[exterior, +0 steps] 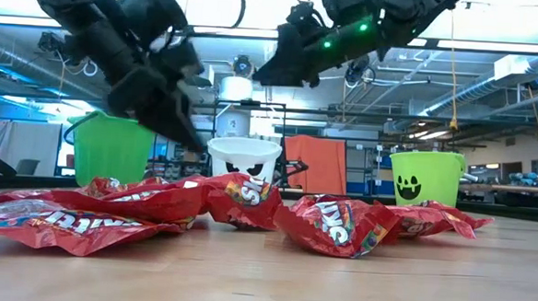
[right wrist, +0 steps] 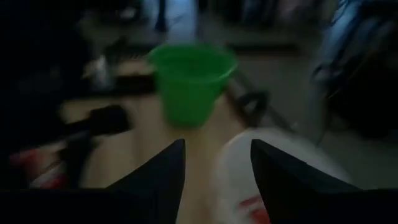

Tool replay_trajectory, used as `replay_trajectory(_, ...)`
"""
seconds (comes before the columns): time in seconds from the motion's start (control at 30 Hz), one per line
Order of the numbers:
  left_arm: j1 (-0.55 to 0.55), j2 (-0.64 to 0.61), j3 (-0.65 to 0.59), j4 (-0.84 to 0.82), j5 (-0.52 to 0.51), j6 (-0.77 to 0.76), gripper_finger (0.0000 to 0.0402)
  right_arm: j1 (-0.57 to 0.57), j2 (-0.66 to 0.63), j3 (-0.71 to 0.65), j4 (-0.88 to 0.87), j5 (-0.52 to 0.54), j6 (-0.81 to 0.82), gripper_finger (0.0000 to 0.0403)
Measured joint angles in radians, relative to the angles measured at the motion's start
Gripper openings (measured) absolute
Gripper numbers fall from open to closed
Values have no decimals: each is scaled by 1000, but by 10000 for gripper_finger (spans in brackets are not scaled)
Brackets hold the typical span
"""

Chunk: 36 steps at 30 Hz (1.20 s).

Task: Sort candy by brand, put in halloween buckets
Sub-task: Put the red candy into the white bucket

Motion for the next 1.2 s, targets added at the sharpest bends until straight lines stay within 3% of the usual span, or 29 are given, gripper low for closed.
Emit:
replay_trajectory(0.2,0,84,-2,-155,182,-49,173,85,-6,0,-190,7,25,188)
replay_trajectory(0.43,0,145,0,-150,245,-32,173,146,-4,-1,-222,33,26,188)
replay_trajectory(0.6,1,193,3,-79,245,45,152,167,-4,-1,-227,32,48,187)
replay_trajectory(0.87,42,174,14,-82,103,24,10,216,-4,-6,-351,13,107,178)
replay_trajectory(1.03,61,136,20,57,94,-61,11,248,-3,-88,-232,-77,87,176)
replay_trajectory(1.2,64,138,21,176,94,-132,5,272,-2,-187,-27,-59,56,183)
